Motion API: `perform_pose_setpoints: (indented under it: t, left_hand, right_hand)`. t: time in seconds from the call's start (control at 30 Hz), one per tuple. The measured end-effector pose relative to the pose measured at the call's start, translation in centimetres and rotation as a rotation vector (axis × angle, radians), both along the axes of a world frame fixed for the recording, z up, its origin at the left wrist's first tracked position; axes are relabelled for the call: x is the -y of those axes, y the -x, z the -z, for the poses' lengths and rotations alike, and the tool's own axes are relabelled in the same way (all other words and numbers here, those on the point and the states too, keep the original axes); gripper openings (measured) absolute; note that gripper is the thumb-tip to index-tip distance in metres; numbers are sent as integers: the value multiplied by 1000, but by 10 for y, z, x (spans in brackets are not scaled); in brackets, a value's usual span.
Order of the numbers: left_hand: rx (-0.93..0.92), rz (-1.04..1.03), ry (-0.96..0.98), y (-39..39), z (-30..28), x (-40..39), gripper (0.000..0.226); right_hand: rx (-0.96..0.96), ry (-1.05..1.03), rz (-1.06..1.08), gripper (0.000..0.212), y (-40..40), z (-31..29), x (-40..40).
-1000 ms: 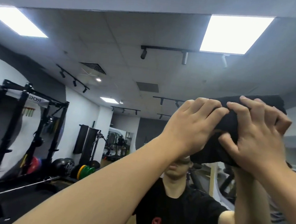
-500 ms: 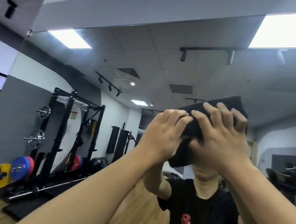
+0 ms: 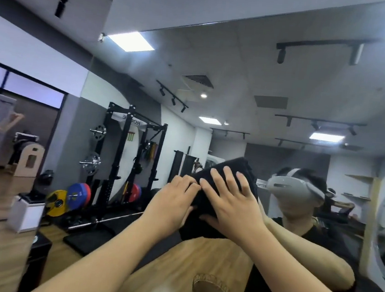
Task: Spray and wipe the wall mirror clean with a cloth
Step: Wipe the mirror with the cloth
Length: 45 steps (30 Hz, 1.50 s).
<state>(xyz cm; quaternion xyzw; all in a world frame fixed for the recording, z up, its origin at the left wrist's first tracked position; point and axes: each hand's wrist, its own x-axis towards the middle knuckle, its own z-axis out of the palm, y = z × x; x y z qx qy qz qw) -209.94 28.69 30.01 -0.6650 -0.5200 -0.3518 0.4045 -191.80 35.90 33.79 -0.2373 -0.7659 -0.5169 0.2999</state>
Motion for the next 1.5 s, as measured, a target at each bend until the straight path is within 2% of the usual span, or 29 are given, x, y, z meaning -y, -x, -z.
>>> perform_pose_setpoints:
  t: [0.1, 0.27, 0.4, 0.53, 0.83, 0.97, 1.13, 1.3, 1.43, 1.5]
  left_hand:
    - [55, -8, 27, 17, 27, 17, 51]
    - [178, -55, 160, 48, 57, 51, 45]
    - [326, -87, 271, 68, 78, 78, 42]
    - [541, -112, 353, 85, 99, 97, 39]
    - [1158, -4, 401, 136, 171, 78, 31]
    - [1298, 40, 427, 148, 204, 56, 46]
    - [1561, 247, 377, 153, 227, 38, 53]
    - [1585, 318, 268, 167, 242, 30, 56]
    - [1252, 203, 159, 195, 253, 30, 71]
    - [1142, 194, 212, 212, 257, 29, 64]
  right_hand:
    - [-10, 5, 7, 89, 18, 12, 0]
    - [-143, -30, -28, 71, 33, 34, -1]
    - [-214, -8, -84, 69, 52, 56, -3]
    - [-241, 44, -129, 74, 74, 79, -1]
    - [-211, -4, -163, 61, 149, 173, -9]
    - [-210, -13, -154, 57, 185, 217, -12]
    - [-241, -51, -146, 54, 222, 262, -11]
    - [-367, -26, -170, 52, 247, 288, -8]
    - [-417, -35, -192, 54, 275, 305, -9]
    - [-436, -23, -191, 56, 287, 313, -9]
